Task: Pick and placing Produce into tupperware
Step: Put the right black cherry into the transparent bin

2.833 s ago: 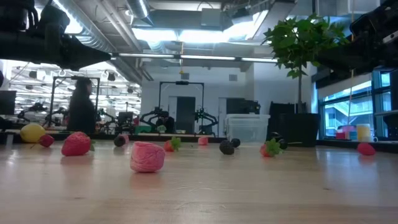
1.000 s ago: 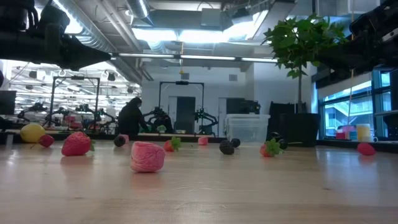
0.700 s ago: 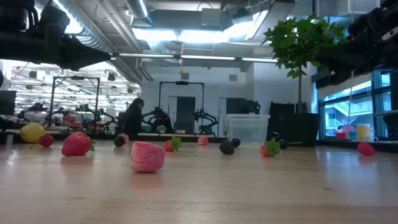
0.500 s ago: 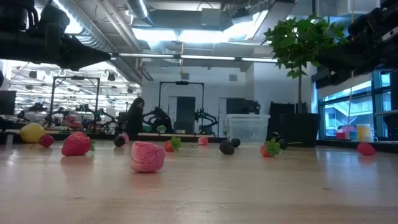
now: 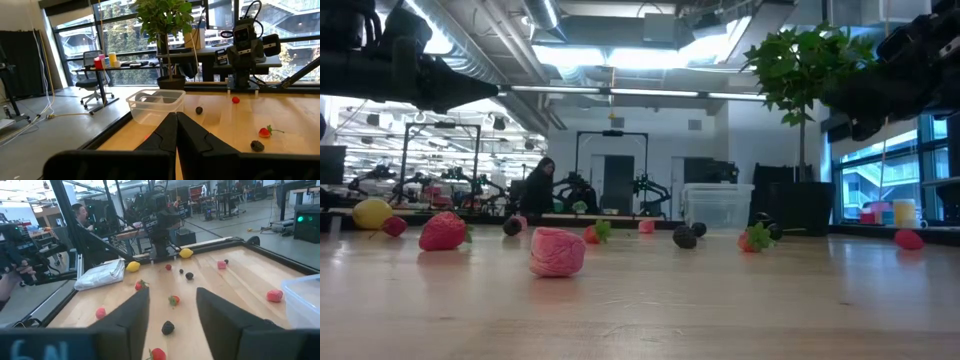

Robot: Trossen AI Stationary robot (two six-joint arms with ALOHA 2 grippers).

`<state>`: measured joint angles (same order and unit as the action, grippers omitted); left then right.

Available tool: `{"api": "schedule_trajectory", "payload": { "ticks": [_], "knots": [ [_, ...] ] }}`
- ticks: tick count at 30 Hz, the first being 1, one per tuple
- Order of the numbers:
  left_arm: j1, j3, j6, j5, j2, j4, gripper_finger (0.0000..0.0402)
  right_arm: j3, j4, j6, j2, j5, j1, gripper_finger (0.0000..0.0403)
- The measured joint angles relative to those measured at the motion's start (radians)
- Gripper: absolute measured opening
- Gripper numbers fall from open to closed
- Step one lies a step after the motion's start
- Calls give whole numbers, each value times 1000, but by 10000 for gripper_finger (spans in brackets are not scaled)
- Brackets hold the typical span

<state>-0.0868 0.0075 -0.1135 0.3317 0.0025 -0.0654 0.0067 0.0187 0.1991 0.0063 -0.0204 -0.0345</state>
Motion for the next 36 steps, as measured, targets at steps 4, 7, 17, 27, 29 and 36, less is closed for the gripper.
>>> {"api": "schedule_trajectory", "payload": {
  "ticks": [4, 7, 17, 27, 29, 36],
  "knots": [
    [0, 0, 3, 0, 0, 0, 0, 0, 24, -12, 0, 0, 0, 202],
    [0, 0, 18, -3, 0, 0, 4, 0, 43, -17, 0, 0, 0, 213],
    [0, 0, 24, -63, 0, 0, 115, 0, 76, -29, 0, 120, 0, 218],
    [0, 0, -28, -63, 0, -23, 157, 4, 121, 62, 115, 395, -6, 218],
    [0, 0, -28, -63, 0, -39, 157, 18, 119, 111, 161, 470, -20, 218],
    [0, 0, -29, -63, 0, -87, 157, 78, 122, 163, 305, 499, -66, 218]
  ]
}}
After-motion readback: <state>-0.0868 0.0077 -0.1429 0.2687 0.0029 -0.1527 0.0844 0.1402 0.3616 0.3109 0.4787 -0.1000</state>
